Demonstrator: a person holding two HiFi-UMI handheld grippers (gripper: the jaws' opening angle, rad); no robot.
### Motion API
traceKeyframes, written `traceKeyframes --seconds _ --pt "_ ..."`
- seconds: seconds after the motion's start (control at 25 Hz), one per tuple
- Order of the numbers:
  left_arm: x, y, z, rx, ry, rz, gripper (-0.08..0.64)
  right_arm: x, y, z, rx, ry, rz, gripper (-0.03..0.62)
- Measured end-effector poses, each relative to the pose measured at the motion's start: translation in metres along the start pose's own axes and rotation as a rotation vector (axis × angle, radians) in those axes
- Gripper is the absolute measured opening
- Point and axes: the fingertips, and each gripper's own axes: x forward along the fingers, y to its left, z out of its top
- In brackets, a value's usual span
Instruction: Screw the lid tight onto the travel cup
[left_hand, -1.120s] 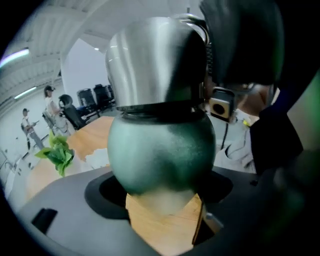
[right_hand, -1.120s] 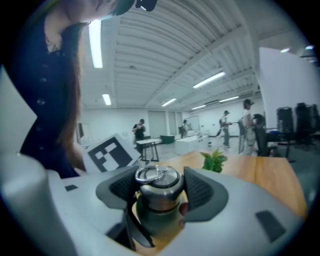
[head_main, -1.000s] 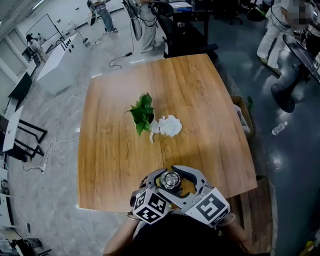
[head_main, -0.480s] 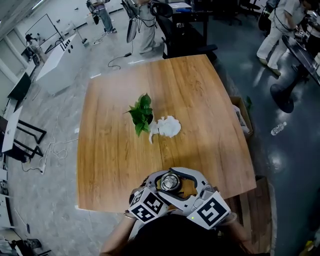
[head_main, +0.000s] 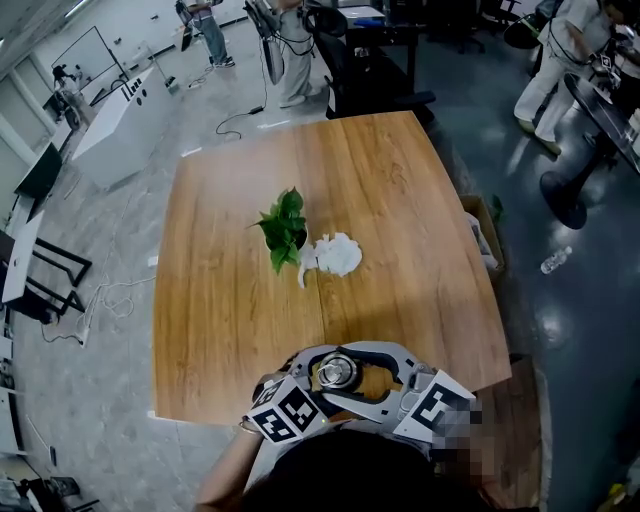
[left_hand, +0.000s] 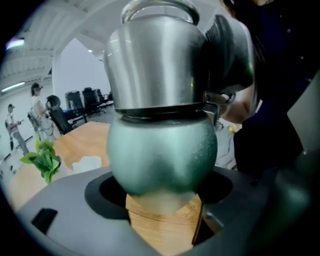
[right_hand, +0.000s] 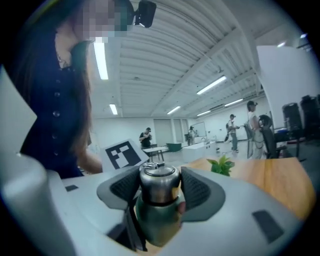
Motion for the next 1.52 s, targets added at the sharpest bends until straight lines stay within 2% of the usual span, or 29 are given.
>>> traceKeyframes --seconds 0.08,0.16,0.2,0.28,0.4,0.48,0.52,0.64,0.72,0.8,0.92,1.0,1.08,1.2,1.24,1.28,1.36,1.48,1.52 --pt "0.001 0.015 0.001 -0.068 0.005 0.108 0.391 0.002 -0.01 0.001 -0.023 -0.007 -0.125 0.27" --pt "0.001 0.022 0.001 -0.073 0.012 0.161 0.391 0.004 -0.012 0.003 -0.045 -0.021 -0.181 0.27" --pt "0.002 0.022 -0.001 -0.05 0.012 0.149 0.391 0.005 -0.01 0.004 -0.043 -0.038 -0.167 0.27" --pt "0.002 0.015 -0.006 0.009 0.021 0.078 0.391 0.005 -0.005 0.005 0.011 -0.065 -0.089 0.272" --pt "0.0 -0.003 -0.013 0.103 0.059 -0.054 0.391 0.002 0.006 -0.004 0.073 -0.026 0.051 0.272" --pt "0.001 -0.006 -0.015 0.113 0.071 -0.073 0.391 0.003 0.008 -0.007 0.06 -0.005 0.075 0.272" --pt "0.002 -0.002 -0.015 0.09 0.068 -0.05 0.392 0.004 0.005 -0.008 0.05 -0.006 0.047 0.272" --pt "0.005 0.016 -0.013 -0.025 0.051 0.092 0.391 0.008 -0.01 -0.007 0.045 -0.032 -0.127 0.27" --pt "0.007 0.022 -0.013 -0.054 0.044 0.128 0.391 0.009 -0.015 -0.006 0.057 -0.05 -0.193 0.272" --pt "0.007 0.016 -0.016 -0.014 0.046 0.072 0.391 0.009 -0.01 -0.005 0.095 -0.064 -0.142 0.272" --pt "0.001 -0.005 -0.021 0.087 0.067 -0.085 0.391 0.005 0.007 -0.008 0.17 -0.023 0.055 0.272" --pt "-0.001 -0.013 -0.022 0.119 0.082 -0.138 0.391 0.004 0.012 -0.014 0.125 0.025 0.101 0.272" --pt "0.001 -0.004 -0.022 0.086 0.086 -0.091 0.391 0.007 0.004 -0.015 0.07 0.035 0.026 0.27" --pt "0.005 0.021 -0.019 -0.009 0.085 0.089 0.391 0.011 -0.013 -0.012 0.043 0.01 -0.172 0.267" --pt "0.006 0.026 -0.018 -0.026 0.082 0.124 0.391 0.012 -0.015 -0.012 0.041 0.005 -0.213 0.267" --pt "0.007 0.026 -0.017 -0.031 0.077 0.126 0.391 0.012 -0.016 -0.012 0.044 0.005 -0.225 0.267" --pt "0.007 0.016 -0.018 -0.007 0.063 0.048 0.391 0.012 -0.01 -0.013 0.071 0.01 -0.163 0.267" --pt "0.001 -0.009 -0.021 0.084 0.072 -0.13 0.391 0.007 0.004 -0.012 0.134 0.021 0.027 0.268" --pt "0.0 -0.014 -0.023 0.114 0.087 -0.16 0.391 0.006 0.009 -0.014 0.136 0.041 0.076 0.268"
